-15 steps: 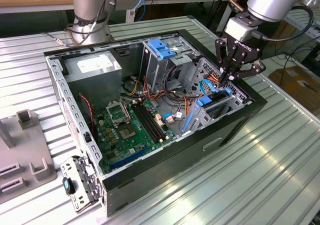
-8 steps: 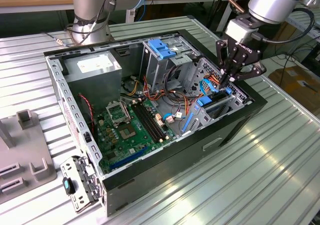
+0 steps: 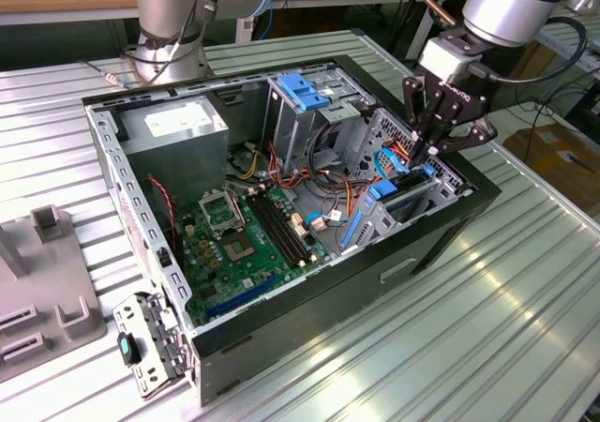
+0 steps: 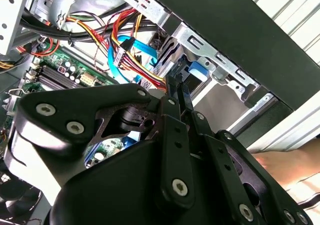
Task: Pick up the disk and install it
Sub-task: 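Insert the second disk wire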
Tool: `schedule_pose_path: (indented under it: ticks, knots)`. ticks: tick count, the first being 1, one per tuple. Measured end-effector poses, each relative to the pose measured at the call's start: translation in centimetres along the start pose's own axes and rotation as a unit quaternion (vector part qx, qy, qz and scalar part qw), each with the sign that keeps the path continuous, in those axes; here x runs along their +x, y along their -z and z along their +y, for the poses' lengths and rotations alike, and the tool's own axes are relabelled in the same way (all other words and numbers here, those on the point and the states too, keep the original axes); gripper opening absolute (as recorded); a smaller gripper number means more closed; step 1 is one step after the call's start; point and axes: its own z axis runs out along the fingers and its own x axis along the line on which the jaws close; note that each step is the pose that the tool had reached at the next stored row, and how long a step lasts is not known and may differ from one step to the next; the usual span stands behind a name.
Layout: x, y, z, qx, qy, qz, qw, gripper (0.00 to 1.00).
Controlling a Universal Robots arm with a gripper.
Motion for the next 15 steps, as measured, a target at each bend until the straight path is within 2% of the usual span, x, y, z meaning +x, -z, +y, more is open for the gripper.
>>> schedule_pose_path:
  ticks: [9, 15]
  knots:
    - [0.0, -0.01, 0.06, 0.0, -0.001, 0.0001, 1.0, 0.16]
    - [0.16, -0.13, 0.07, -0.0003, -0.023, -0.0003, 0.99974, 0.16]
